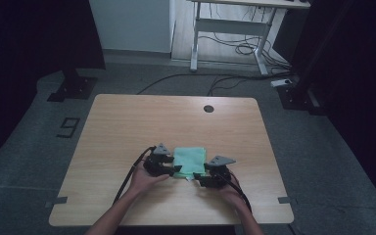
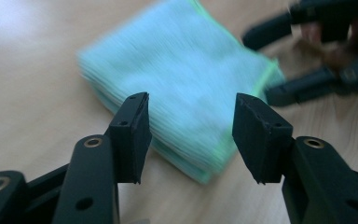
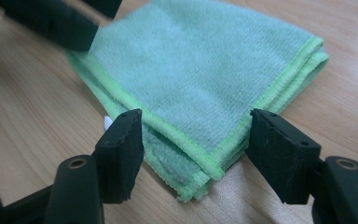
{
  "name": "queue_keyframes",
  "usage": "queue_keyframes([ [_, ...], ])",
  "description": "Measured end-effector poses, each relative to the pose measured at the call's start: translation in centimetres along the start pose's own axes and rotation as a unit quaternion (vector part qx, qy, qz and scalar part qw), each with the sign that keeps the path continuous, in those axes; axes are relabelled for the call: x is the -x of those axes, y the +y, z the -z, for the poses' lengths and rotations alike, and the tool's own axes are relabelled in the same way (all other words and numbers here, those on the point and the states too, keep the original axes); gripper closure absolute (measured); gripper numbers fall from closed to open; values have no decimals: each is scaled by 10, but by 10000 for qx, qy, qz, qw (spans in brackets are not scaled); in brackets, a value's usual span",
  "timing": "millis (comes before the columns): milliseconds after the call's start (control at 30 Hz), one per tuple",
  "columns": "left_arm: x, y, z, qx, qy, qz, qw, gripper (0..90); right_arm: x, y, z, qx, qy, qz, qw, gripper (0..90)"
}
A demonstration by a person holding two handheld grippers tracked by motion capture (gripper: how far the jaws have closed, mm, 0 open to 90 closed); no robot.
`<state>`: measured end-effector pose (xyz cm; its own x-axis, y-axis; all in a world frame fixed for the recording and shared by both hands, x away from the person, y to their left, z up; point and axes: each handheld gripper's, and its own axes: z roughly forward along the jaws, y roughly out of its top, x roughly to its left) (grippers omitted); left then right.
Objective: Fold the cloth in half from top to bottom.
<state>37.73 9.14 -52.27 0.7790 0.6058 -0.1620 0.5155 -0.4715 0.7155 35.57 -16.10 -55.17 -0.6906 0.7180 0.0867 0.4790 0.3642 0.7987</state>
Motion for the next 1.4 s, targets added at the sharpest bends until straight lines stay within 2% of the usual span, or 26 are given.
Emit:
queue_keyframes([
  [133, 4, -6, -13, -246, 96, -91, 9996, 482, -2, 2, -4, -149, -92, 61, 9998, 375],
  [233, 1, -5, -15, -238, 133, -56, 9996, 505, -3, 4, -8, -185, -160, 120, 9996, 385],
  [300, -2, -3, -17, -270, 241, -118, 9993, 513, -1, 6, -10, -207, -185, 104, 9996, 390],
  [367, -5, 0, -20, -257, 310, -92, 9991, 516, 1, 8, -13, -244, -226, 91, 9994, 395],
  [500, -14, 6, -25, -180, 427, -6, 9989, 525, 8, 15, -21, -232, -329, -6, 9992, 404],
  [667, -27, 17, -32, -255, 523, 33, 9983, 524, 15, 23, -30, -216, -421, -160, 9988, 408],
  [767, -32, 21, -34, -320, 551, 18, 9980, 518, 17, 26, -34, -218, -480, -133, 9985, 409],
  [933, -35, 24, -35, -291, 511, 119, 9982, 511, 19, 26, -33, -195, -442, -207, 9986, 409],
  [1067, -35, 24, -30, -220, 508, 121, 9984, 481, 19, 25, -32, -165, -451, -215, 9986, 395],
  [1233, -32, 25, -16, 24, 511, 148, 9986, 464, 19, 26, -21, 100, -423, -244, 9988, 391],
  [1400, -27, 23, 1, 239, 551, 91, 9982, 453, 18, 25, -7, 321, -416, -213, 9984, 385],
])
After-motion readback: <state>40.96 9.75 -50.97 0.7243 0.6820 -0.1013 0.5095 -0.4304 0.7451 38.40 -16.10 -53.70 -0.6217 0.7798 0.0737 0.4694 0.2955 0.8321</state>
